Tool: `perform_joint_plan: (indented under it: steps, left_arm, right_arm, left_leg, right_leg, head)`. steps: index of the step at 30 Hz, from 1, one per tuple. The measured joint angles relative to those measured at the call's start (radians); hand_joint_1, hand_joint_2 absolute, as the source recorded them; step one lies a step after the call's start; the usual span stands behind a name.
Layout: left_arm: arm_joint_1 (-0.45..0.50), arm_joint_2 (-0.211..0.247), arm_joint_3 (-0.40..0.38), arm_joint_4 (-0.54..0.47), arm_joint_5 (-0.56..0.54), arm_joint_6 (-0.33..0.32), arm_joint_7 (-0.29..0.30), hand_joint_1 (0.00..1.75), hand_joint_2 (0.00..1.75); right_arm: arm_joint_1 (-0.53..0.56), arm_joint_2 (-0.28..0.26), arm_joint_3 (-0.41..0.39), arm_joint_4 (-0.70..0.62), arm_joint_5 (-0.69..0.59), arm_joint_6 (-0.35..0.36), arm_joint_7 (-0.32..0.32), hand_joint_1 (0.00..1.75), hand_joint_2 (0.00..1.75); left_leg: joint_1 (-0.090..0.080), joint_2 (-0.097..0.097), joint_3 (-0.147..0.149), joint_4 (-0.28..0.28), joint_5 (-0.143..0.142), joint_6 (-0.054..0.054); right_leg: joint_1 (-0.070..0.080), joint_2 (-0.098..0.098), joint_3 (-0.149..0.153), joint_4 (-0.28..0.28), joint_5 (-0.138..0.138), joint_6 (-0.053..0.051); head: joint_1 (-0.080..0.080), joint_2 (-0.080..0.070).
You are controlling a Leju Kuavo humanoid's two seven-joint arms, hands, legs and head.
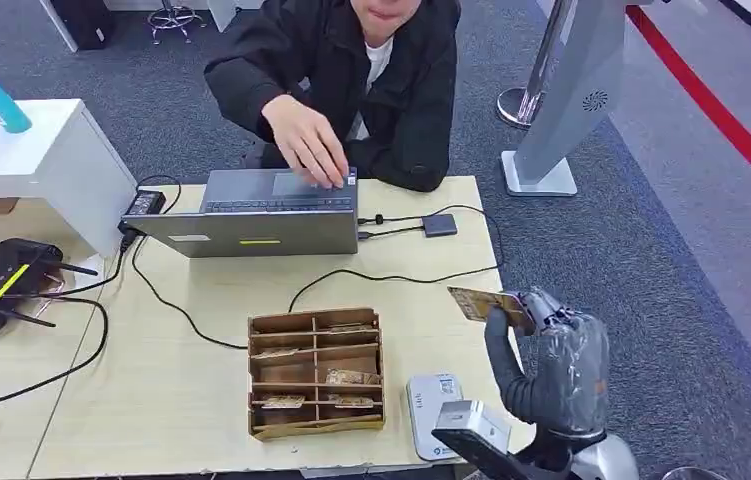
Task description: Pass the card to the sensor for recognition and then transmit it.
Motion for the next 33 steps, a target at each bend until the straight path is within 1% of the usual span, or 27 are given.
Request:
perform_joint_plan:
  steps: [10,18,24,31,32,33]
  left_arm:
    - [-0.007,0.003,-0.055,0.003,0.000,0.003,0.007,0.00,0.00]
    - [-0.014,0.007,-0.090,0.012,0.000,0.006,0.007,0.00,0.00]
    - [-0.017,0.008,-0.105,0.018,0.000,0.006,0.007,0.00,0.00]
    - [-0.020,0.011,-0.126,0.027,0.000,0.008,0.019,0.00,0.00]
    - [-0.020,0.011,-0.128,0.029,0.000,0.008,0.019,0.00,0.00]
    - [-0.020,0.011,-0.132,0.031,0.000,0.009,0.019,0.00,0.00]
  right_arm:
    - [-0.069,-0.005,0.041,0.009,0.061,-0.057,-0.012,1.75,1.75]
    - [-0.135,-0.010,0.065,0.056,0.130,-0.055,0.016,1.75,1.75]
    - [-0.159,-0.012,0.068,0.088,0.151,-0.052,0.025,1.75,1.75]
    - [-0.220,-0.013,0.096,0.165,0.203,-0.014,0.072,1.75,1.75]
    - [-0.228,-0.013,0.100,0.176,0.206,-0.011,0.076,0.82,1.75]
    - [-0.236,-0.013,0.106,0.190,0.211,-0.010,0.081,0.14,1.75]
  left_leg:
    - [0.000,0.000,0.000,0.000,0.000,0.000]
    - [0.000,0.000,0.000,0.000,0.000,0.000]
    - [0.000,0.000,0.000,0.000,0.000,0.000]
    - [0.000,0.000,0.000,0.000,0.000,0.000]
    - [0.000,0.000,0.000,0.000,0.001,0.000]
    - [0.000,0.000,0.000,0.000,0.001,0.000]
  right_leg:
    - [0.000,0.000,0.000,0.000,0.000,0.000]
    - [0.000,0.000,0.000,0.000,0.000,0.000]
    - [0.000,0.000,0.000,0.000,0.000,0.000]
    - [0.000,0.000,0.000,0.000,0.000,0.000]
    - [0.000,0.000,0.000,0.000,0.000,0.000]
    - [0.000,0.000,0.000,0.000,0.000,0.000]
  head:
    - [0.000,0.000]
    - [0.000,0.000]
    - [0.000,0.000]
    - [0.000,0.000]
    - [0.000,0.000]
    - [0.000,0.000]
